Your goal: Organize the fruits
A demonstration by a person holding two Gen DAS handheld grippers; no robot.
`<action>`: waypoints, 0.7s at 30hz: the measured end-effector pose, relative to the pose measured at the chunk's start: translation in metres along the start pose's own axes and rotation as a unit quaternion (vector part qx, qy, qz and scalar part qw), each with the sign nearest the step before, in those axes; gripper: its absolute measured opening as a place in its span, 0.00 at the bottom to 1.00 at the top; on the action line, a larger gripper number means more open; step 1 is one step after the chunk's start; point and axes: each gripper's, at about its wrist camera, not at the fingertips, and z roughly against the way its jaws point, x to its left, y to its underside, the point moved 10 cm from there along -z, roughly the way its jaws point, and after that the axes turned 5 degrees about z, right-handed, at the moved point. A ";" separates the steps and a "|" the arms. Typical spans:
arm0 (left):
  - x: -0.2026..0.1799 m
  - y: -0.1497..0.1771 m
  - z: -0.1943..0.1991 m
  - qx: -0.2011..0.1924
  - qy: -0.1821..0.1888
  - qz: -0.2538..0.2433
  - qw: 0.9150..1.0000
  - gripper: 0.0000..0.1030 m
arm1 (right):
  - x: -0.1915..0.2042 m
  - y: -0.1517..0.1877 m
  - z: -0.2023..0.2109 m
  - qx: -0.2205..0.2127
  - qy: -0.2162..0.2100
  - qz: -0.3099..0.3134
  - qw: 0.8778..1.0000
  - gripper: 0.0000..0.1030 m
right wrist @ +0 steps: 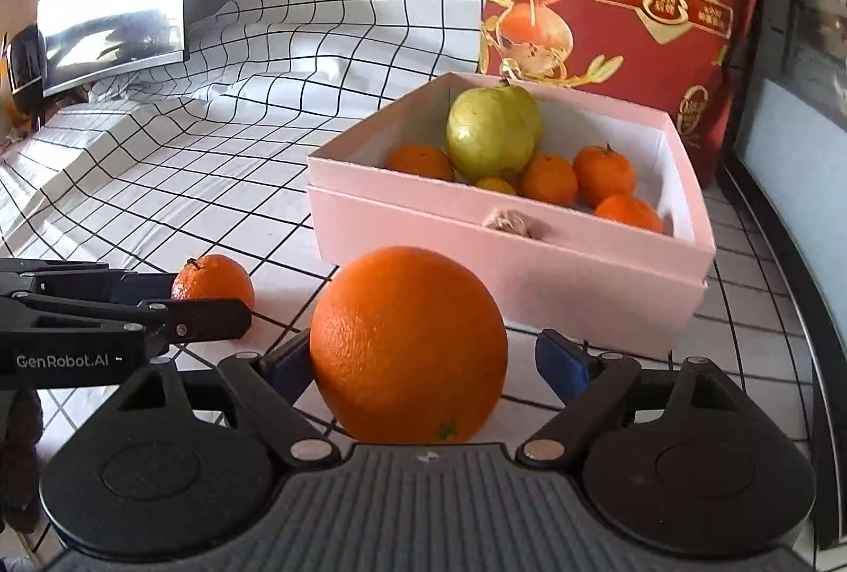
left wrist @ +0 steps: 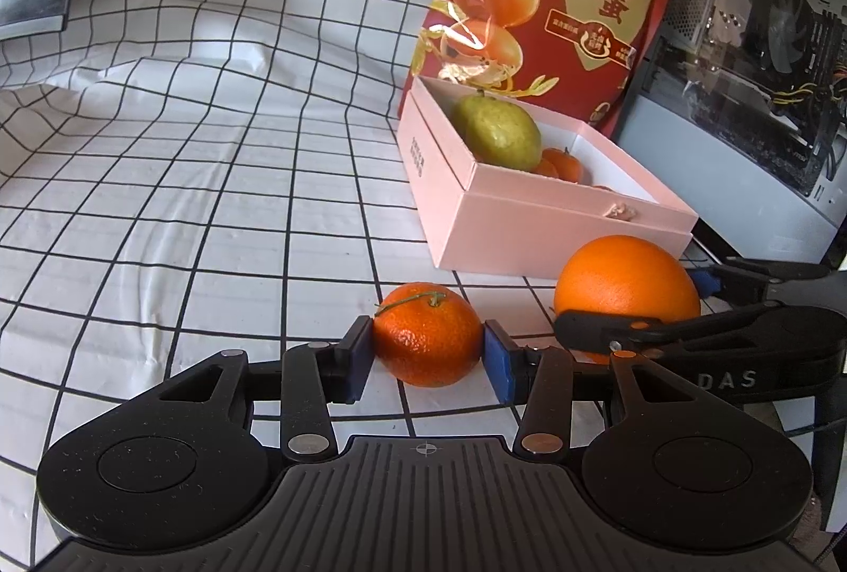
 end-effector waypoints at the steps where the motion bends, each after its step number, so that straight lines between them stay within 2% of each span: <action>1: 0.000 0.000 0.000 0.000 0.000 0.000 1.000 0.48 | 0.001 -0.002 -0.001 -0.003 0.002 0.004 1.000 0.85; 5: 0.000 0.000 0.000 0.000 0.001 0.001 1.000 0.48 | 0.007 -0.008 -0.004 -0.004 -0.007 0.007 1.000 0.70; 11: -0.001 0.000 -0.001 0.000 -0.003 -0.003 1.000 0.48 | 0.010 -0.004 0.002 0.007 -0.003 0.032 0.999 0.70; 21: -0.002 0.002 0.000 0.003 -0.007 -0.011 1.000 0.48 | 0.003 0.010 0.033 0.018 -0.012 0.014 1.000 0.69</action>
